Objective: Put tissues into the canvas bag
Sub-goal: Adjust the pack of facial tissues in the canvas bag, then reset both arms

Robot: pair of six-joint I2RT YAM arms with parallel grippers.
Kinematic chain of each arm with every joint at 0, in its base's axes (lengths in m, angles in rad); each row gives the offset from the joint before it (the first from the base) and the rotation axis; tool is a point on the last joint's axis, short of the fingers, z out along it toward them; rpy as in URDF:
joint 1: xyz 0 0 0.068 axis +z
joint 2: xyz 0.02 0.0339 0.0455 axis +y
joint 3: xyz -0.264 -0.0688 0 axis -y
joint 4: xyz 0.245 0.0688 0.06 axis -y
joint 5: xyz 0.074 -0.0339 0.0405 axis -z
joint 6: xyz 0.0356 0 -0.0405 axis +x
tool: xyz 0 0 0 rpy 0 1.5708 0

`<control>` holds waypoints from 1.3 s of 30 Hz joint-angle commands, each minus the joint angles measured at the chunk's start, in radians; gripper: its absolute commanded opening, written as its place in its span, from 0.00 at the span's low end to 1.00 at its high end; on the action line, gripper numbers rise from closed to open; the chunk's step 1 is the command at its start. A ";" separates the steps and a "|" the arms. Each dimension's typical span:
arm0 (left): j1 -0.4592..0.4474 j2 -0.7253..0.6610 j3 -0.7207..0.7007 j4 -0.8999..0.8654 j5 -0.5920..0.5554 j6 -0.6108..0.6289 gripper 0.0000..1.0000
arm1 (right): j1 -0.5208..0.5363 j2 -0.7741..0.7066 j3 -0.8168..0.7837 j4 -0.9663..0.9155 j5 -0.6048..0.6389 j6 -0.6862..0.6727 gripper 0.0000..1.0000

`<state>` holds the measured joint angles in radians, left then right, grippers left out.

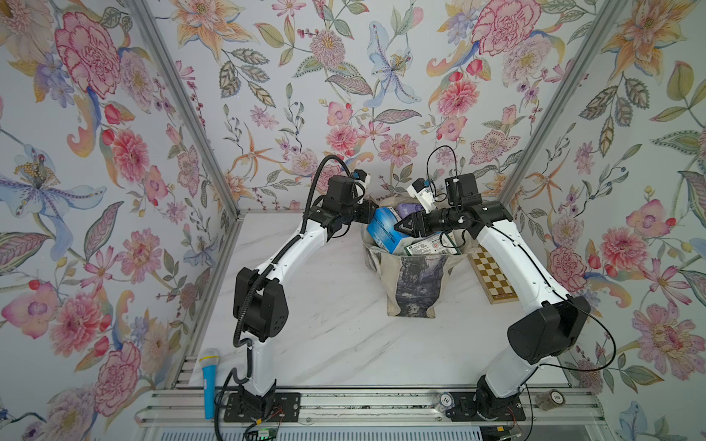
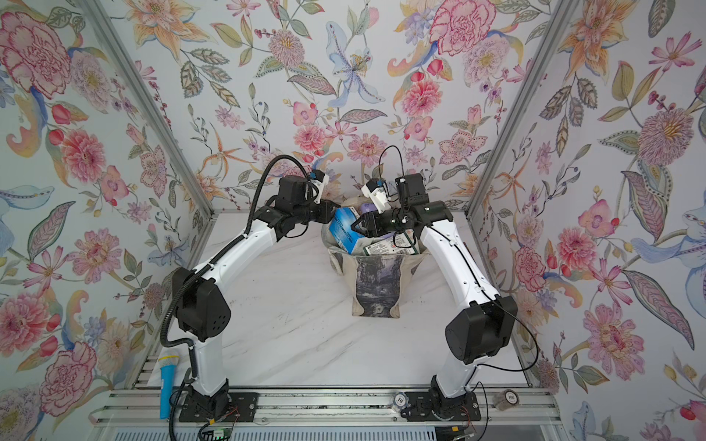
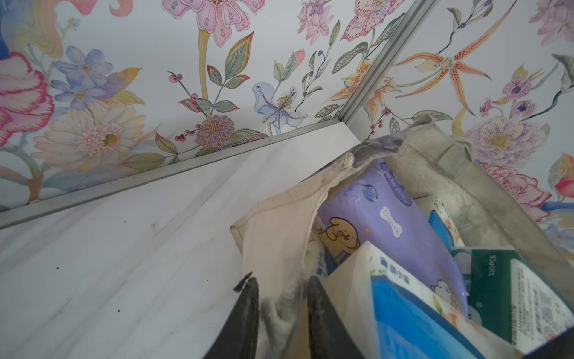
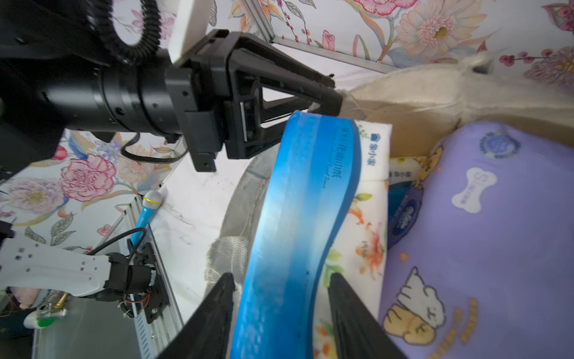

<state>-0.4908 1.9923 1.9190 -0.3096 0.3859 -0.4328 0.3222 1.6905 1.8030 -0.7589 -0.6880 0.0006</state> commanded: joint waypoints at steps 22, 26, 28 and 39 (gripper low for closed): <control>0.070 -0.190 -0.129 0.178 -0.123 0.071 0.85 | -0.235 -0.305 -0.359 0.577 -0.026 0.318 0.65; 0.079 -0.253 -0.204 0.238 -0.173 0.097 0.85 | -0.284 -0.349 -0.397 0.600 0.064 0.321 0.71; 0.092 -0.301 -0.265 0.276 -0.210 0.108 0.85 | -0.321 -0.378 -0.424 0.602 0.149 0.321 0.75; 0.247 -0.585 -0.677 0.465 -0.409 0.100 1.00 | -0.565 -0.439 -0.692 0.636 0.487 0.392 0.80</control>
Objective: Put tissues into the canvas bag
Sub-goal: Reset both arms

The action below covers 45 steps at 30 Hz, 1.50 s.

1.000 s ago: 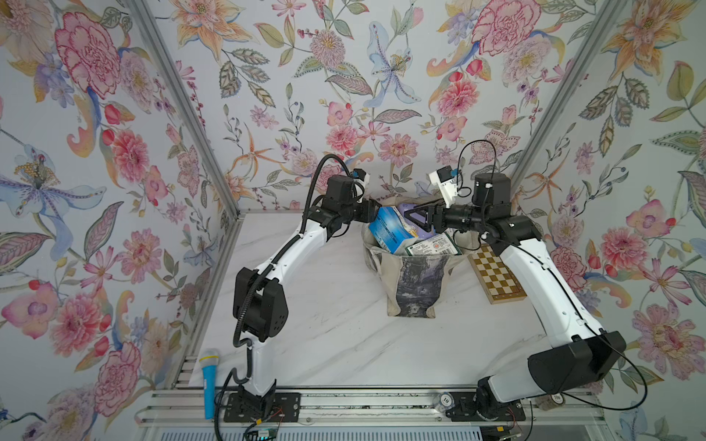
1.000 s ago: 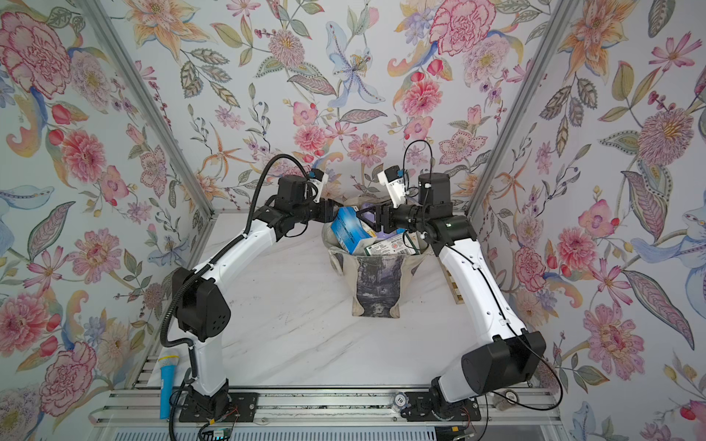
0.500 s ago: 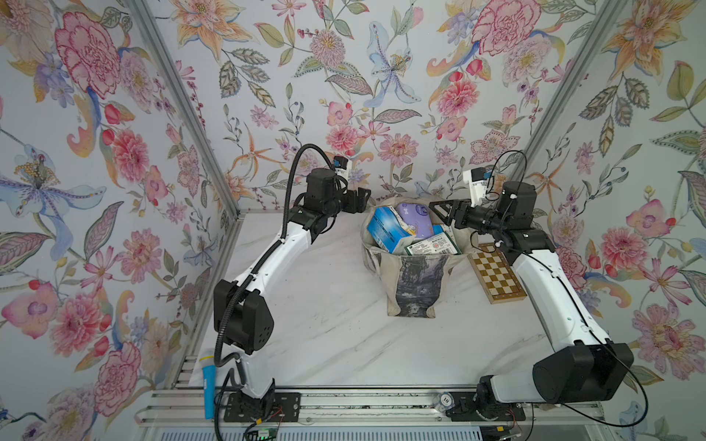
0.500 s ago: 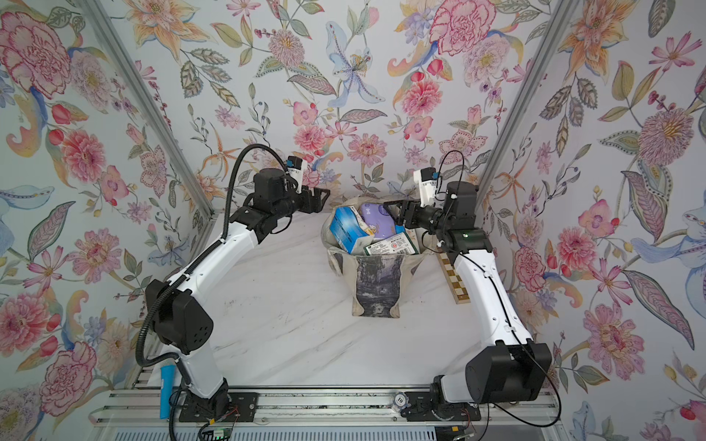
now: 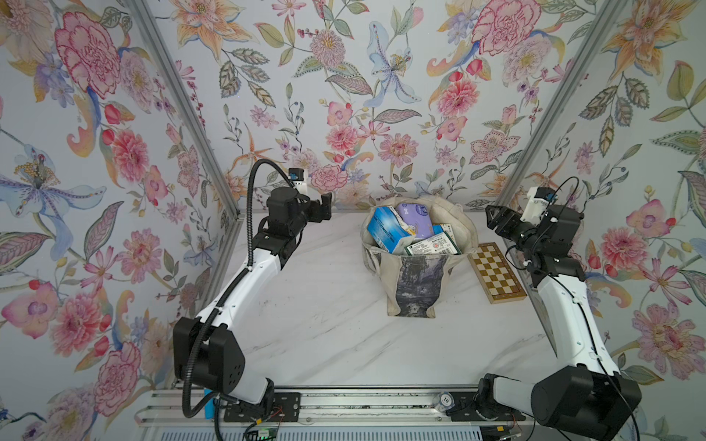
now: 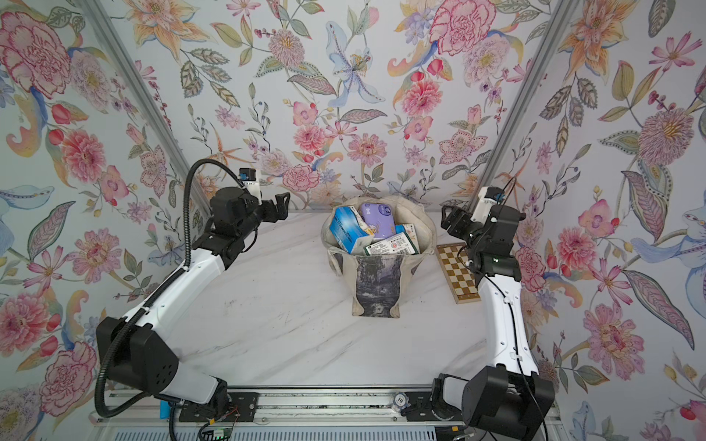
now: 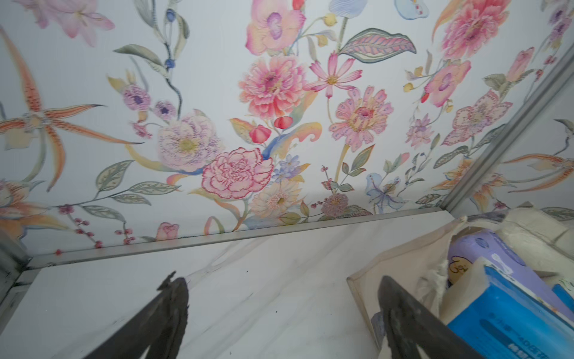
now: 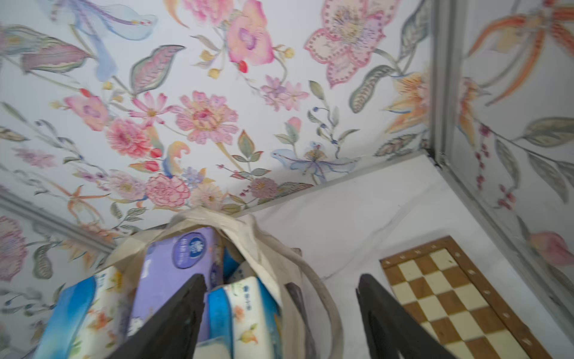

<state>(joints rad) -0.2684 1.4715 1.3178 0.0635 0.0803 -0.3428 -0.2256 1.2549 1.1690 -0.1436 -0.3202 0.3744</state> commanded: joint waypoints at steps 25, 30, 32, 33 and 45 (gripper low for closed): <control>0.065 0.024 -1.065 1.236 -0.654 0.386 0.99 | 0.005 0.054 -0.433 0.317 0.380 -0.077 0.99; 0.085 0.039 -1.102 1.316 -0.595 0.368 0.99 | 0.061 0.045 -0.532 0.465 0.436 -0.147 0.99; 0.108 0.046 -1.105 1.319 -0.542 0.356 0.99 | 0.085 0.044 -0.573 0.534 0.467 -0.182 0.99; 0.136 0.045 -1.106 1.297 -0.474 0.336 0.99 | 0.096 0.047 -0.594 0.573 0.480 -0.198 0.99; 0.174 0.108 -1.108 1.345 -0.344 0.338 0.99 | 0.204 0.170 -0.757 0.917 0.517 -0.293 0.99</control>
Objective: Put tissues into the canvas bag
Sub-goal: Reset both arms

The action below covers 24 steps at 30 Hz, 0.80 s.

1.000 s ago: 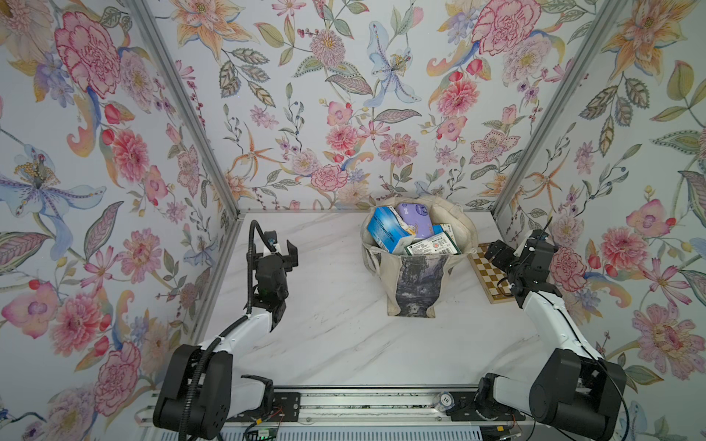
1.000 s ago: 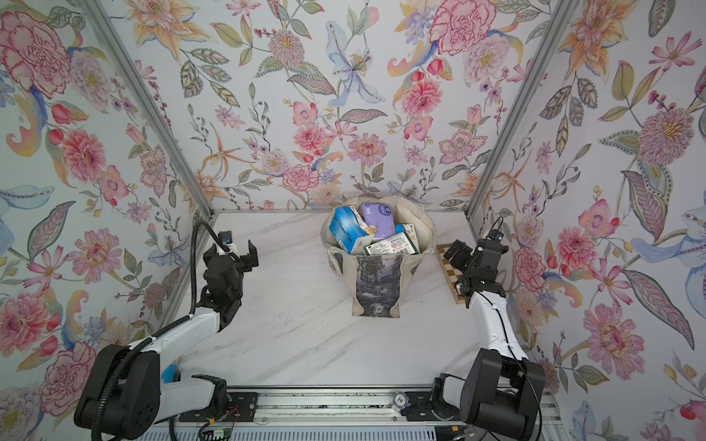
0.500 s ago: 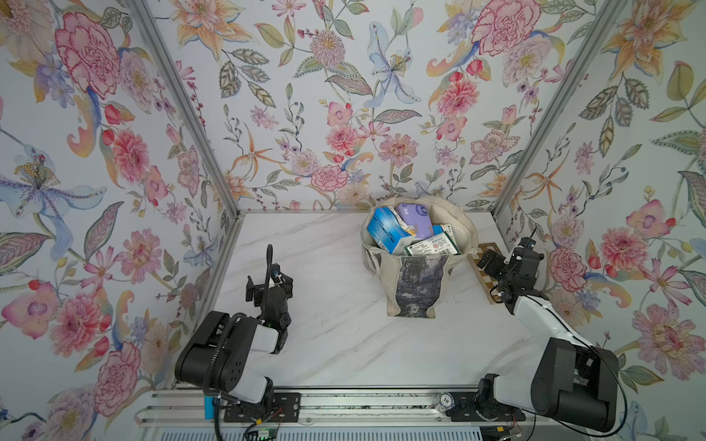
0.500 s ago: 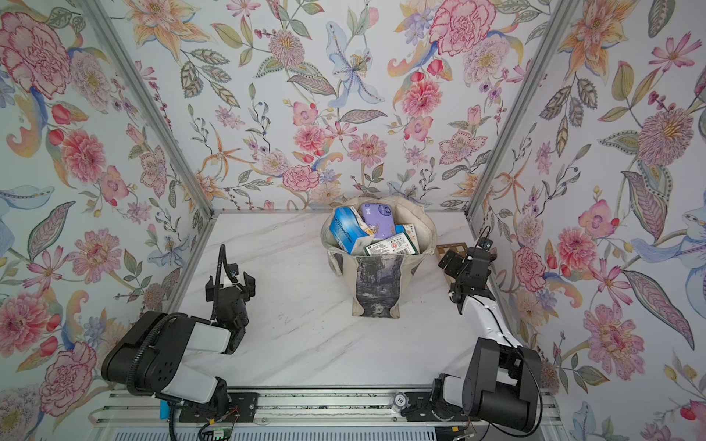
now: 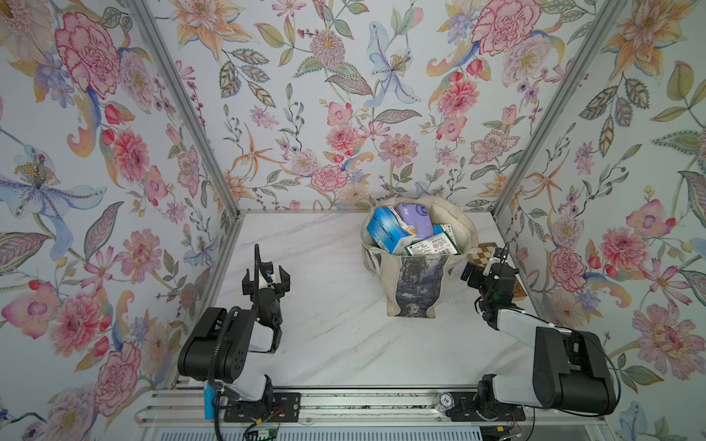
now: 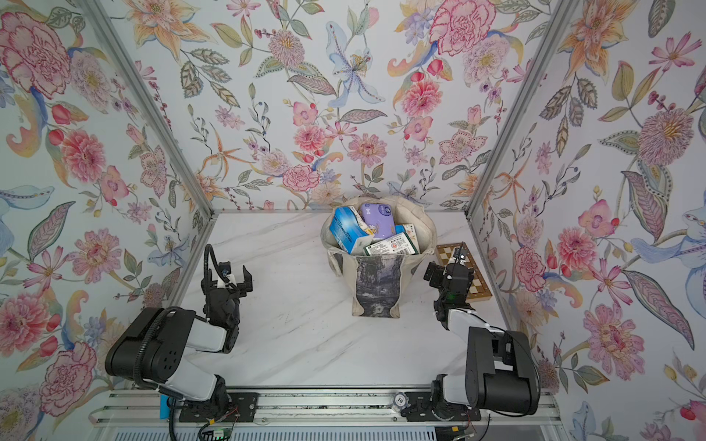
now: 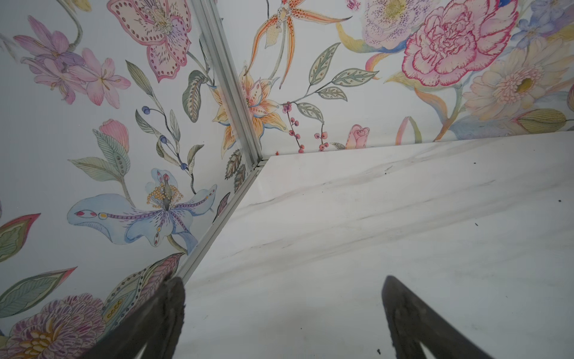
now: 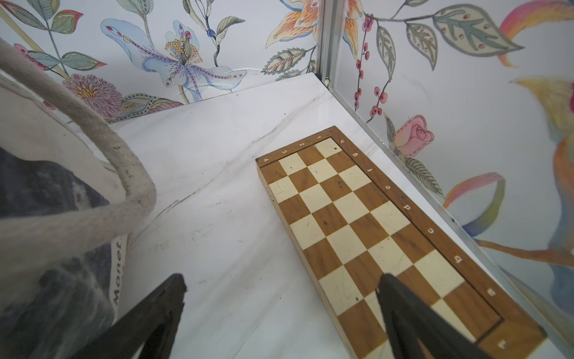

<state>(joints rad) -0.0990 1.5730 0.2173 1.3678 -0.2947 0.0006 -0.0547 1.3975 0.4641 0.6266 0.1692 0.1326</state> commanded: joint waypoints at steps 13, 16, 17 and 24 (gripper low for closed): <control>0.004 0.007 -0.006 0.042 0.031 -0.004 0.99 | 0.116 0.111 -0.117 0.352 0.099 -0.131 0.99; 0.004 0.007 -0.004 0.040 0.032 -0.004 0.99 | 0.078 0.104 -0.142 0.386 0.034 -0.108 0.99; 0.004 0.007 -0.005 0.039 0.032 -0.004 0.99 | 0.082 0.105 -0.139 0.381 0.041 -0.109 0.99; 0.004 0.007 -0.007 0.044 0.031 -0.002 0.99 | 0.084 0.104 -0.143 0.388 0.041 -0.113 0.99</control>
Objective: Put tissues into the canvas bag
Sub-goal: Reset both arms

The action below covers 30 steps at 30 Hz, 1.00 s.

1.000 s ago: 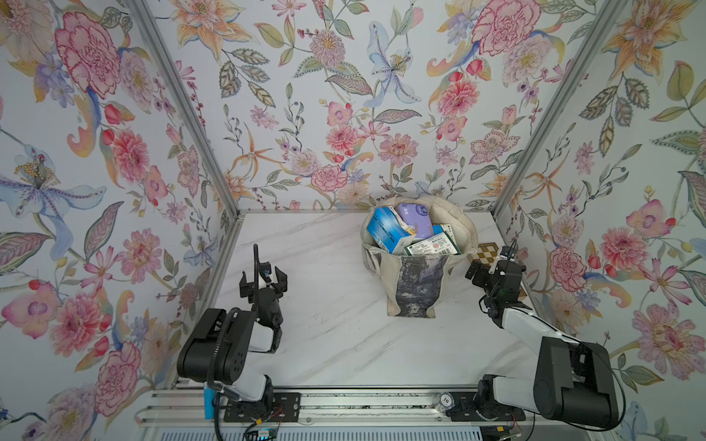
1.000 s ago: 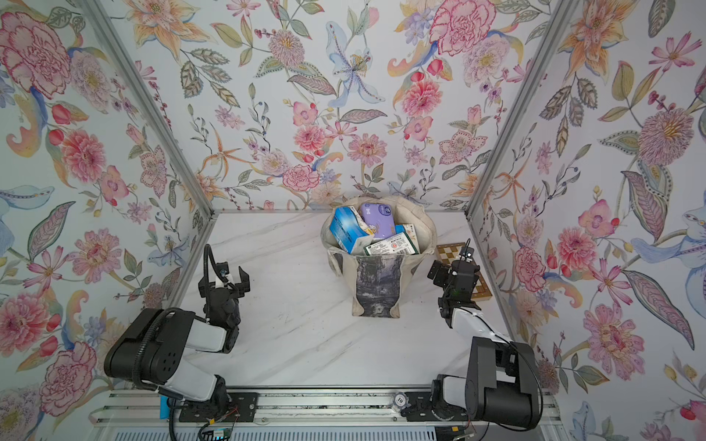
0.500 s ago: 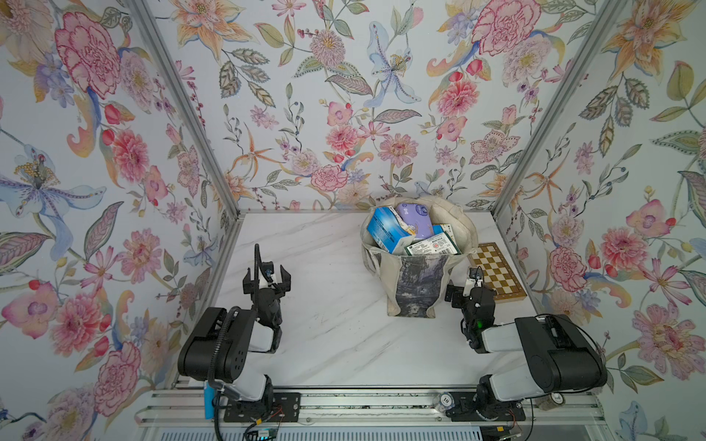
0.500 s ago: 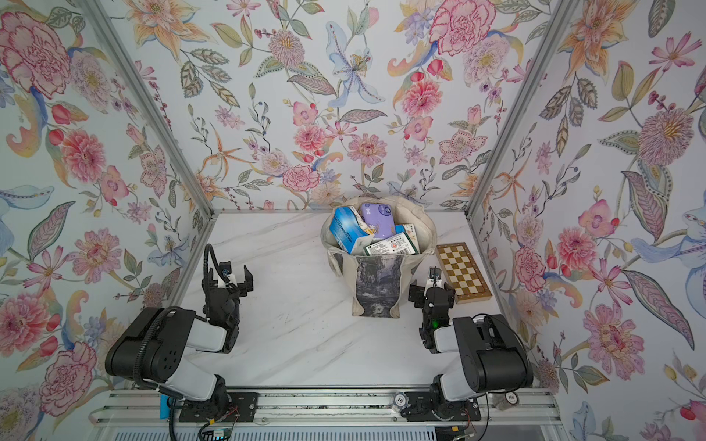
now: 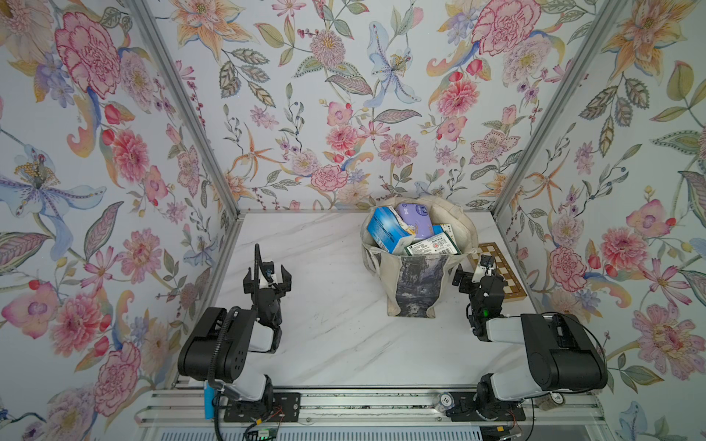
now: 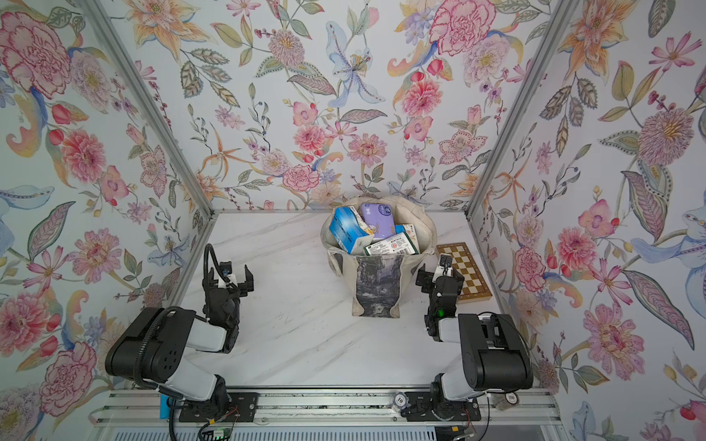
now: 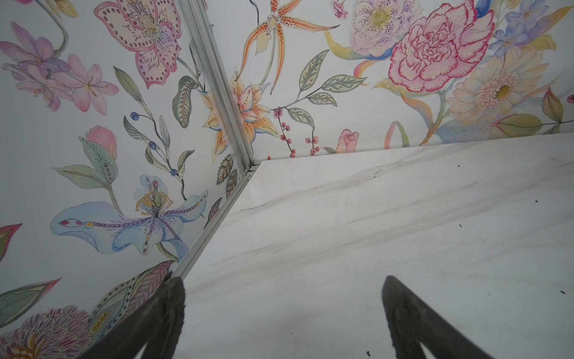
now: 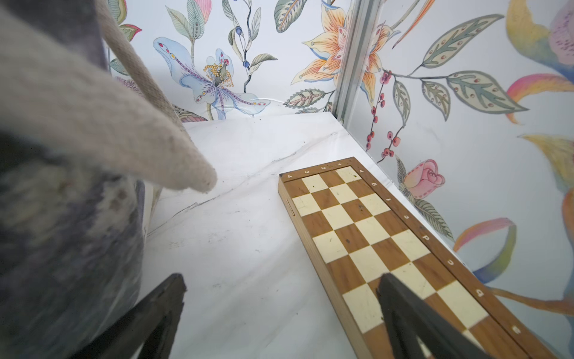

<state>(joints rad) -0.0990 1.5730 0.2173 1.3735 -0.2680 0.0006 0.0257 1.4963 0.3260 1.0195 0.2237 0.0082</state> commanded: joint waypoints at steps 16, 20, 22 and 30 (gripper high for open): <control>-0.005 0.008 -0.013 0.049 0.009 0.009 0.99 | 0.046 0.056 -0.054 0.137 -0.059 -0.063 0.99; -0.004 0.008 -0.013 0.050 0.009 0.009 0.99 | 0.047 0.056 -0.053 0.137 -0.060 -0.063 0.99; -0.005 0.009 -0.013 0.048 0.009 0.009 0.99 | 0.047 0.056 -0.054 0.136 -0.060 -0.063 0.99; -0.004 0.009 -0.011 0.044 0.010 0.009 0.99 | 0.038 0.056 -0.046 0.119 -0.082 -0.059 0.99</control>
<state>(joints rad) -0.0990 1.5730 0.2161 1.3846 -0.2676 0.0040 0.0677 1.5467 0.2802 1.1233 0.1669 -0.0456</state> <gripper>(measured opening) 0.994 0.988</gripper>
